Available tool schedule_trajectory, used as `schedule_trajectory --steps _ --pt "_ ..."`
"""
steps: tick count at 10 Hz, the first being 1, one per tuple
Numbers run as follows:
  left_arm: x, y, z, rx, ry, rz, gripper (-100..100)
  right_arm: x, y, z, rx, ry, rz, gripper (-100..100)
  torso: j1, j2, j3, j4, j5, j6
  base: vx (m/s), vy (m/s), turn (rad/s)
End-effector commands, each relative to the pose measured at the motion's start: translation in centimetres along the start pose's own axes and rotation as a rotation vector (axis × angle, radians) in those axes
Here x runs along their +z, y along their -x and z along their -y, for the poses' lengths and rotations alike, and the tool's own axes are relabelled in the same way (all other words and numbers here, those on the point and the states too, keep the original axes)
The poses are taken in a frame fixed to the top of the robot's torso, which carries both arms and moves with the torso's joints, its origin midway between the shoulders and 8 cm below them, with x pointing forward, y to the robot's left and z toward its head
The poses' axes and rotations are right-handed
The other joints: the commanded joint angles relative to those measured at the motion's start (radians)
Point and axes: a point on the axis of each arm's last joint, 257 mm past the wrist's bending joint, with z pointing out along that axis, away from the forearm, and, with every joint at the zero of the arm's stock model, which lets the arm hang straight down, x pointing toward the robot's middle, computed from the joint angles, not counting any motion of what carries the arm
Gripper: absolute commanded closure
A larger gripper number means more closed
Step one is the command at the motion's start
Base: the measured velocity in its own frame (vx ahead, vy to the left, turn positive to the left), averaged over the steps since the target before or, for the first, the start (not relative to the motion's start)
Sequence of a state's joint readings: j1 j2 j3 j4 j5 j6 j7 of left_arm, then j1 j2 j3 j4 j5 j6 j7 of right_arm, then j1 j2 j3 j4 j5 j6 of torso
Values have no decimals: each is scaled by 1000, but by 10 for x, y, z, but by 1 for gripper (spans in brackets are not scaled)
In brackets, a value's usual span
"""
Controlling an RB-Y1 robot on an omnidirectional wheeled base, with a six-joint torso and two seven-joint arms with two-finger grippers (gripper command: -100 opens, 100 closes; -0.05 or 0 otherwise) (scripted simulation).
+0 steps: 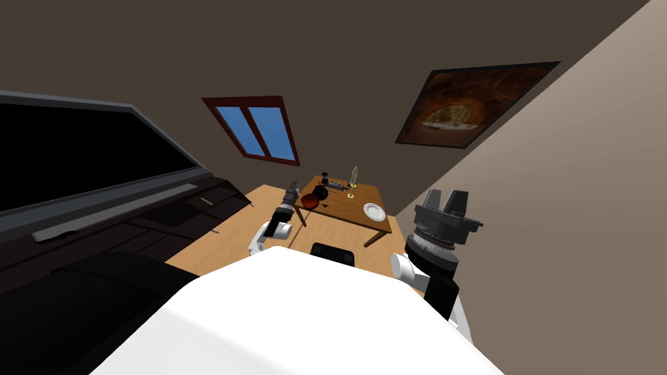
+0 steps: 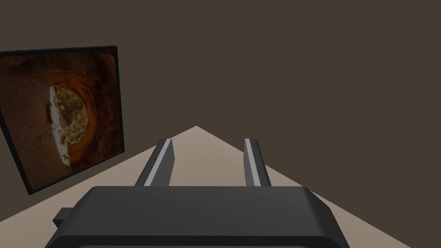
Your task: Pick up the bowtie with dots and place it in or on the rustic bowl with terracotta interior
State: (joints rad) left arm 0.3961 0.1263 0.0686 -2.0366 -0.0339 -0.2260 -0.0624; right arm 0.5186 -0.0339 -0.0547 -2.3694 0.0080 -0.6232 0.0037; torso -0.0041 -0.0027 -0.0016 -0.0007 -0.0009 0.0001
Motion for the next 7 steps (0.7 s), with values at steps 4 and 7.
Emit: schedule_trajectory --steps 4,7 --pt "8 -9 -71 38 174 -38 -100 0 0 0 0 0 0 0 -1 0 0 0 0 0 34 -75 -48" --pt "8 -14 -107 56 264 -56 -100 0 0 0 0 0 0 0 1 1 0 0 0 0 33 -49 -34"
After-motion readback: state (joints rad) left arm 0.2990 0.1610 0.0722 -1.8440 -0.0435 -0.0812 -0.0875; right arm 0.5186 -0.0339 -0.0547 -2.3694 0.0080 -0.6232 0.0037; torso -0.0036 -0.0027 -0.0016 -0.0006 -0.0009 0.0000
